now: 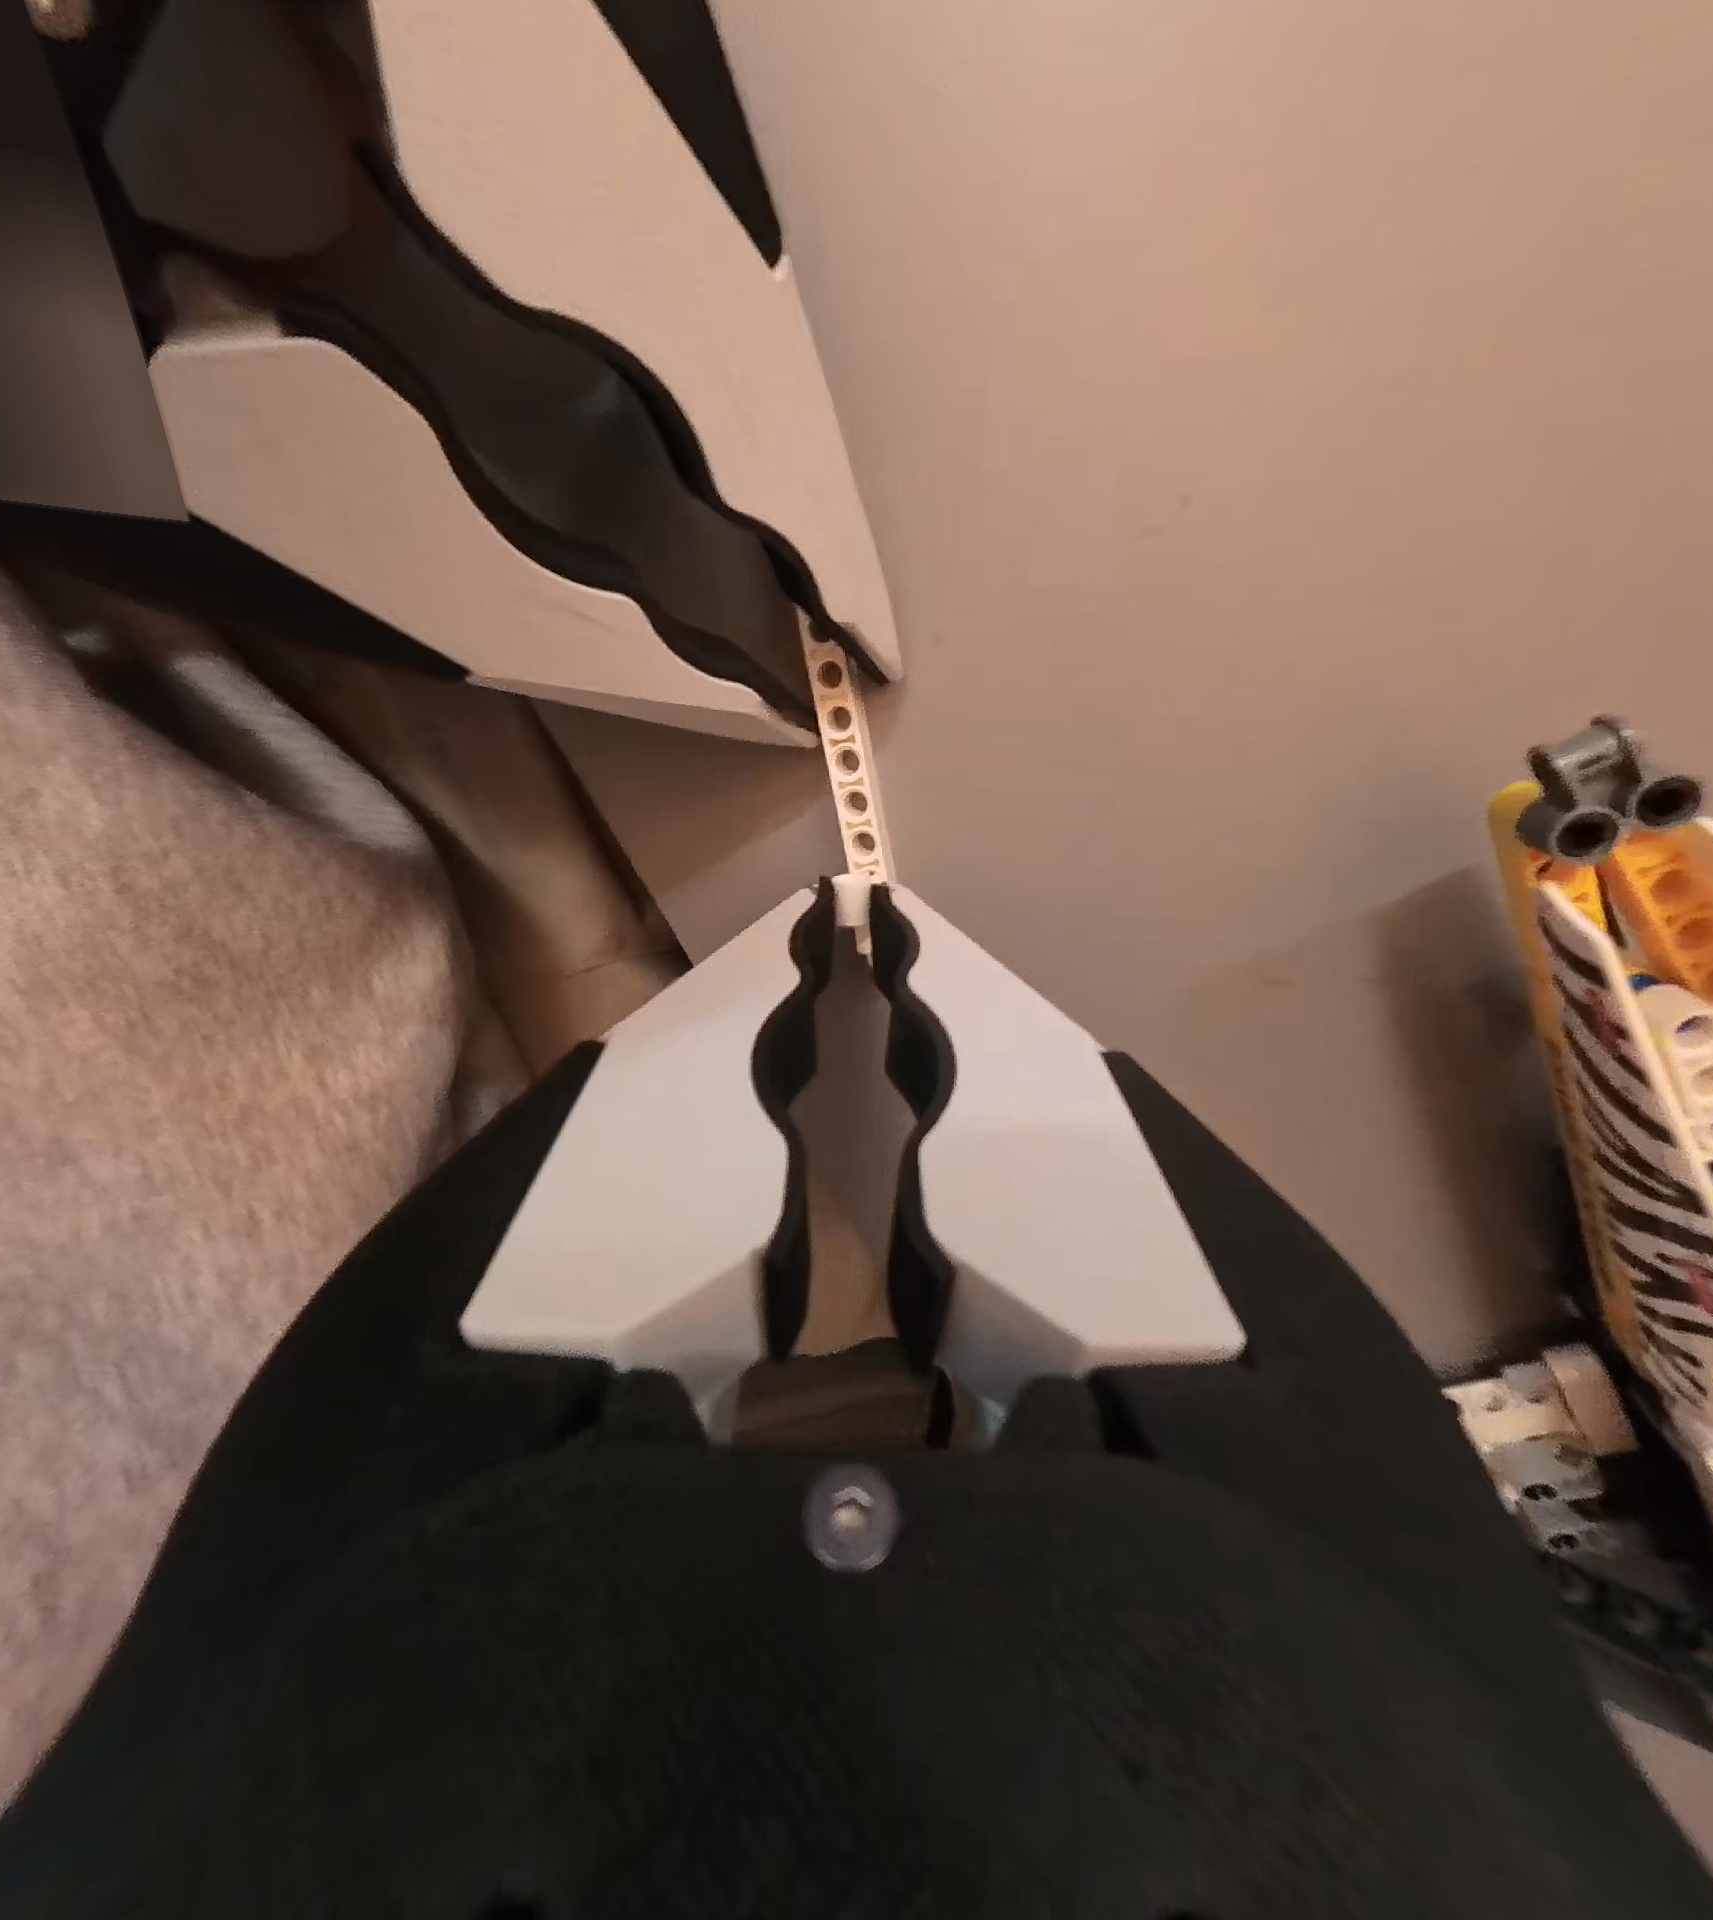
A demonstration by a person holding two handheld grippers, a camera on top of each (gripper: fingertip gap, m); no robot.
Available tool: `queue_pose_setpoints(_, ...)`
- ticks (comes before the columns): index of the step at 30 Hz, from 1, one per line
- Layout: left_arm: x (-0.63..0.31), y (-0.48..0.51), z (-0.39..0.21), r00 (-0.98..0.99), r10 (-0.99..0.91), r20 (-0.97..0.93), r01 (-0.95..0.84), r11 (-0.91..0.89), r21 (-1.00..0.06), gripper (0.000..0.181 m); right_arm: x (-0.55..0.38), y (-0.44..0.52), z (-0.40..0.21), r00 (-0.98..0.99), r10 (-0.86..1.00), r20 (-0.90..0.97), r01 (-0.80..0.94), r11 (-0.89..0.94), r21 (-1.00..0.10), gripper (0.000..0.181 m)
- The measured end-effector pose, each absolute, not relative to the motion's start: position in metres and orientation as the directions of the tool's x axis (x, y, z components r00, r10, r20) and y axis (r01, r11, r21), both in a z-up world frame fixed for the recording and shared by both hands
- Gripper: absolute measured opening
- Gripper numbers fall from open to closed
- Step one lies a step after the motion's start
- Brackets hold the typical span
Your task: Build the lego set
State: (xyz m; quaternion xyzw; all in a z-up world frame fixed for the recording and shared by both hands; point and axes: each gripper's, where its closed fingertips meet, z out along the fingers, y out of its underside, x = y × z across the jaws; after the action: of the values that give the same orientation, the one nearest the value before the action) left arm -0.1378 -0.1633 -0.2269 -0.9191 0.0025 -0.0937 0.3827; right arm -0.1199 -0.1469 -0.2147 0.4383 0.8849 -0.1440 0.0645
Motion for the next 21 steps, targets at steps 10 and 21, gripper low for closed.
queue_pose_setpoints(10, -0.1321, -0.1643, -0.2274, 0.981, -0.114, 0.157, 0.030, -0.709, -0.704, 0.010, -0.1216, -0.1436, -0.2148, -0.646, 0.657, -0.388, 0.745, 0.653, -0.136, 0.005)
queue_pose_setpoints(21, -0.1302, -0.1644, -0.2276, 0.976, -0.140, 0.166, 0.017, -0.711, -0.703, 0.009, -0.1211, -0.1425, -0.2148, -0.929, 0.319, -0.186, 0.358, 0.903, -0.238, 0.005)
